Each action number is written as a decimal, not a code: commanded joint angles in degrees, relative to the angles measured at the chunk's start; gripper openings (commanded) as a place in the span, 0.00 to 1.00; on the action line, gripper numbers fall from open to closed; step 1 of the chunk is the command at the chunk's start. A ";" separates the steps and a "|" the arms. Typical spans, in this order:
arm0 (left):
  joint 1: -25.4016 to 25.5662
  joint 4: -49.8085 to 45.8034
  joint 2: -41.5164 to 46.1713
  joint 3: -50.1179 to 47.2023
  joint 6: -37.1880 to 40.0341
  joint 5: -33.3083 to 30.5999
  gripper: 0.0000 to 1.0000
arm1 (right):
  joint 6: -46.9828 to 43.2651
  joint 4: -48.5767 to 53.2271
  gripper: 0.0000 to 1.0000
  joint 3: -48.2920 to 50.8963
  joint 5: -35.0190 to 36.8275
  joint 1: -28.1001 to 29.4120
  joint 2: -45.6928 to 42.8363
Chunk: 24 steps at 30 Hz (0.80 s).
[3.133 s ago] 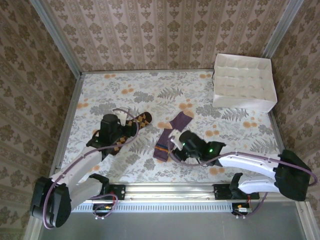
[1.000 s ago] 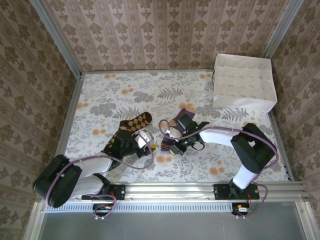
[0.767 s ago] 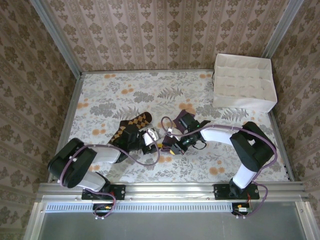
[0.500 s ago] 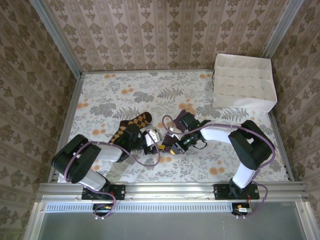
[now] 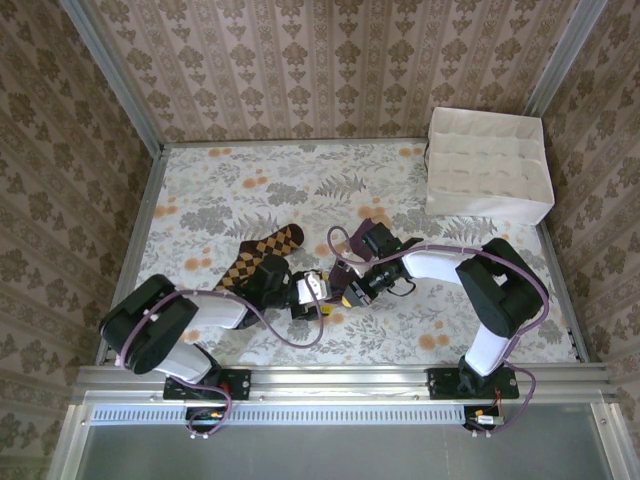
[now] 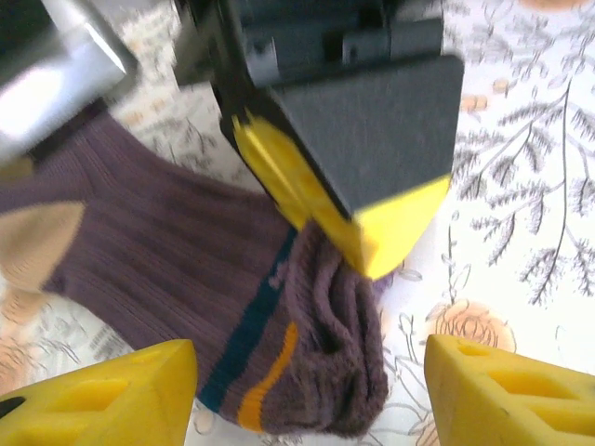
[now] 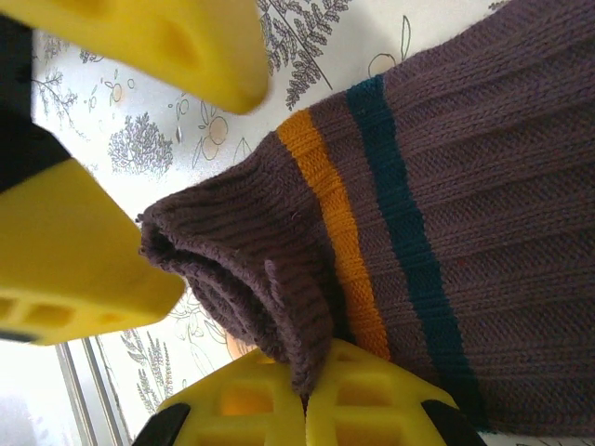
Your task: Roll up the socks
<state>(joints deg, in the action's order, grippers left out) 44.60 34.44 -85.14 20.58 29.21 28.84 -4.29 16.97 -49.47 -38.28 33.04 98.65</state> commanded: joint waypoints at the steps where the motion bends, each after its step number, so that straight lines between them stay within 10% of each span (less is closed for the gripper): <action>1: 0.19 2.17 -2.20 1.70 0.97 -0.85 0.62 | -0.17 1.33 0.00 -1.17 -2.40 -0.34 0.49; 7: 0.17 5.47 -3.25 1.11 -0.62 -1.17 0.33 | -0.17 1.33 0.00 -1.24 -2.61 -0.50 0.59; 17: 0.29 3.49 -0.69 0.02 -2.41 0.50 0.22 | 0.72 1.22 0.01 -1.49 -2.72 -0.73 0.45; 20: 0.27 -0.06 0.52 1.19 -2.94 0.58 0.00 | 2.55 1.18 0.23 -1.61 -2.79 -1.25 -0.31; 24: 0.01 -1.79 2.41 1.41 -6.94 0.15 0.00 | 9.57 -5.00 0.46 2.22 -2.45 -2.75 -5.01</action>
<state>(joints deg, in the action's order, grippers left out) 44.60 35.03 -84.40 20.88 25.43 28.10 0.25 15.59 -49.06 -39.46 31.31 97.60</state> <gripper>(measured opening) 0.047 0.446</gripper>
